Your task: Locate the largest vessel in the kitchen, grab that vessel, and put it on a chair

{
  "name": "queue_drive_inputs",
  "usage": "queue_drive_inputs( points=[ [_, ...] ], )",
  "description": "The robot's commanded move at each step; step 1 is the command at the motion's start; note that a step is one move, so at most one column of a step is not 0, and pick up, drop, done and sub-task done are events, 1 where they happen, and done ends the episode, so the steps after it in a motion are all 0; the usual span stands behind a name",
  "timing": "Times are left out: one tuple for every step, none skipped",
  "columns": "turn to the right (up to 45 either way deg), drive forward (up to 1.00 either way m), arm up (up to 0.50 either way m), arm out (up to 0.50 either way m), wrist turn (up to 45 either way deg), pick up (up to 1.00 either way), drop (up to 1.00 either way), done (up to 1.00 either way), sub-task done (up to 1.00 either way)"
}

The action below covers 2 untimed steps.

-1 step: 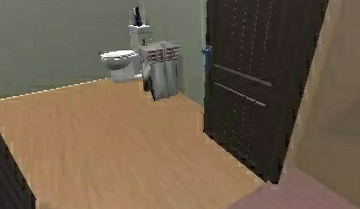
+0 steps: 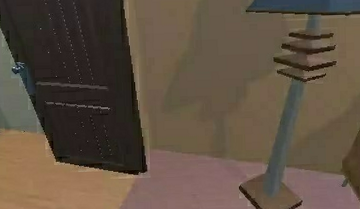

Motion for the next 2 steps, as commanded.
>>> queue_drive_inputs(
  points=[
    [45.0,0.00,0.00,0.00,0.0,0.00,0.00,0.00,0.00],
    [45.0,0.00,0.00,0.00,0.0,0.00,0.00,0.00,0.00]
  ],
)
